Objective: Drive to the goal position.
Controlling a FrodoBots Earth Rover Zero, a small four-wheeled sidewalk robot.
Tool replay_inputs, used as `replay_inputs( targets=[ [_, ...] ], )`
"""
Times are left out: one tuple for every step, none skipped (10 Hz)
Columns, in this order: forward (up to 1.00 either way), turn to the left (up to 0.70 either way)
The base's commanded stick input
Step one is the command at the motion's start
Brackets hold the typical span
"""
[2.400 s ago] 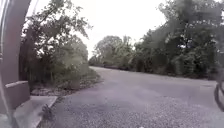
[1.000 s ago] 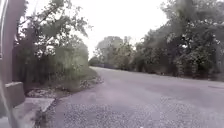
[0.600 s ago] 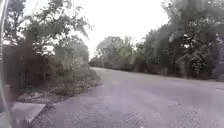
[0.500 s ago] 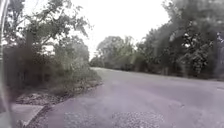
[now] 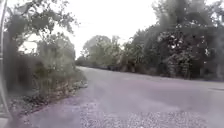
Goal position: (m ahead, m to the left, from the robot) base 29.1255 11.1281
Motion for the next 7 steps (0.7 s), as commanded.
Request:
replay_inputs(
  targets=[
    [0.7, 0.0],
    [0.7, 0.0],
    [0.7, 0.0],
    [0.7, 0.0],
    [0.7, 0.0],
    [0.7, 0.0],
    [0.7, 0.0]
  ],
)
